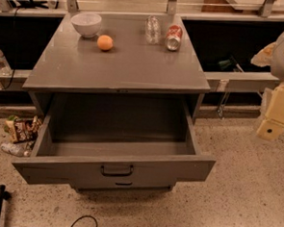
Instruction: Close top drawer
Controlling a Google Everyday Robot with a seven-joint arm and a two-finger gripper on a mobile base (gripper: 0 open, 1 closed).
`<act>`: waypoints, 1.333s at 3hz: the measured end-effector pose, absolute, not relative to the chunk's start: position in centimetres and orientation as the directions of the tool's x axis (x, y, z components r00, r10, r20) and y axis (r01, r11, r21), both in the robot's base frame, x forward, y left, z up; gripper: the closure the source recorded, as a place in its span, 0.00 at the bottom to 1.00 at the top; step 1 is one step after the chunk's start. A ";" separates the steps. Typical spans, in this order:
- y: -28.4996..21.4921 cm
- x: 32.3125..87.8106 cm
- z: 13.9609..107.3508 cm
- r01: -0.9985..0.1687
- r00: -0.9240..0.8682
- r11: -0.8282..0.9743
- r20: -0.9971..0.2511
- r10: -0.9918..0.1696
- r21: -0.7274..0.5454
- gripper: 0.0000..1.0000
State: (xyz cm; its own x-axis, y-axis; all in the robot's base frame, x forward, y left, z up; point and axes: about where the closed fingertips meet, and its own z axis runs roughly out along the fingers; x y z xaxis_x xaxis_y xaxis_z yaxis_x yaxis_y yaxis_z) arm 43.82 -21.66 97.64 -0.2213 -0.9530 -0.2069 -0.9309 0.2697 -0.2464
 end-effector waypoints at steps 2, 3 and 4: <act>-21.6 43.8 97.7 -0.927 -0.224 0.277 -0.218 -0.950 -0.254 0.17; -21.2 43.4 93.0 -0.935 -0.213 0.279 -0.279 -0.936 -0.219 0.48; -20.1 42.9 84.1 -0.956 -0.121 0.217 -0.404 -0.906 -0.199 0.79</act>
Offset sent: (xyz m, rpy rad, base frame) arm -0.0004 -0.0003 -0.0055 0.0222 -0.0021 -0.0108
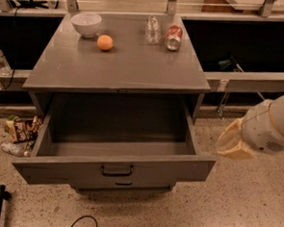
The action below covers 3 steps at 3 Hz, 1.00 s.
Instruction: Close top drawer
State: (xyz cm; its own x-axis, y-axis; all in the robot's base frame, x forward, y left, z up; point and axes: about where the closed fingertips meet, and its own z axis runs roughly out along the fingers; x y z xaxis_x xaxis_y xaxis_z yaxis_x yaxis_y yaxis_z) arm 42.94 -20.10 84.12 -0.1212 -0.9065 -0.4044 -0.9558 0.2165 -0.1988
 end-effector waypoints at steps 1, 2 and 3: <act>-18.6 43.8 79.7 -0.960 -0.010 0.135 -0.449 -0.894 -0.247 0.99; -15.7 45.0 74.8 -0.951 0.092 0.064 -0.475 -0.875 -0.302 1.00; -15.0 46.5 74.2 -0.931 0.121 0.066 -0.474 -0.872 -0.359 1.00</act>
Offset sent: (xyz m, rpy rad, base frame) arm 0.0486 0.0827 -0.1555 0.1190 -0.2429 0.2571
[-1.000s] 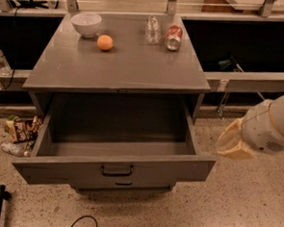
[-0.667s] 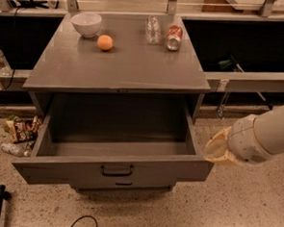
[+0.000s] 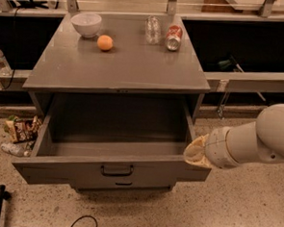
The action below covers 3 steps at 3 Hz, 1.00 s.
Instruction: Close top drawer
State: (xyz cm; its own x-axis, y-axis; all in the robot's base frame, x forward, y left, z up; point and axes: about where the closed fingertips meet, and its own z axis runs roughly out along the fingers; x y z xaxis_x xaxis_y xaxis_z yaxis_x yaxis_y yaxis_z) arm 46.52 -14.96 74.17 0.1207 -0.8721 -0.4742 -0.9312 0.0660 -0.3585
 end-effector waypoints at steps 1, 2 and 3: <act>-15.0 46.5 74.2 -0.931 0.121 0.066 -0.474 -0.872 -0.359 1.00; -13.9 45.6 71.4 -0.936 0.125 0.077 -0.530 -0.839 -0.343 1.00; -13.5 45.2 70.1 -0.943 0.128 0.071 -0.553 -0.824 -0.325 1.00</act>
Offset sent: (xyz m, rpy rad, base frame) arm -0.0184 0.0195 -0.0557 0.1317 0.0166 0.0090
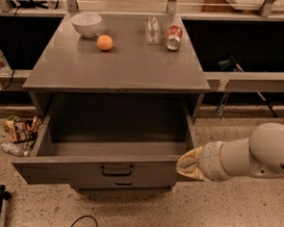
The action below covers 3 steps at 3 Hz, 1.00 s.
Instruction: Close top drawer
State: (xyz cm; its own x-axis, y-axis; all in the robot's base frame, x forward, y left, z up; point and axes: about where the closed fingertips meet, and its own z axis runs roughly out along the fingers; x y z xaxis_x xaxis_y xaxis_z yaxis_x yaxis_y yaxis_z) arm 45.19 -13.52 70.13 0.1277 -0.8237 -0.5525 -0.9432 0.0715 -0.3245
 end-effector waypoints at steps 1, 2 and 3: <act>-12.1 44.9 67.0 -0.957 0.130 0.055 -0.589 -0.798 -0.285 1.00; -11.3 45.5 65.0 -0.952 0.133 0.066 -0.599 -0.789 -0.298 1.00; -11.4 48.1 62.5 -0.919 0.169 0.058 -0.523 -0.835 -0.390 1.00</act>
Offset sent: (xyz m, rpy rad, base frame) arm 0.0129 0.0300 -0.0740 0.0731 0.0032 0.0080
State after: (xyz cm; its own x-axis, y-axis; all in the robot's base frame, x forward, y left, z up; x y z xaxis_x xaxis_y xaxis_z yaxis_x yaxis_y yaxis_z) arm 48.07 -11.40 62.46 0.1690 -0.8352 -0.5233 -0.9191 0.0581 -0.3896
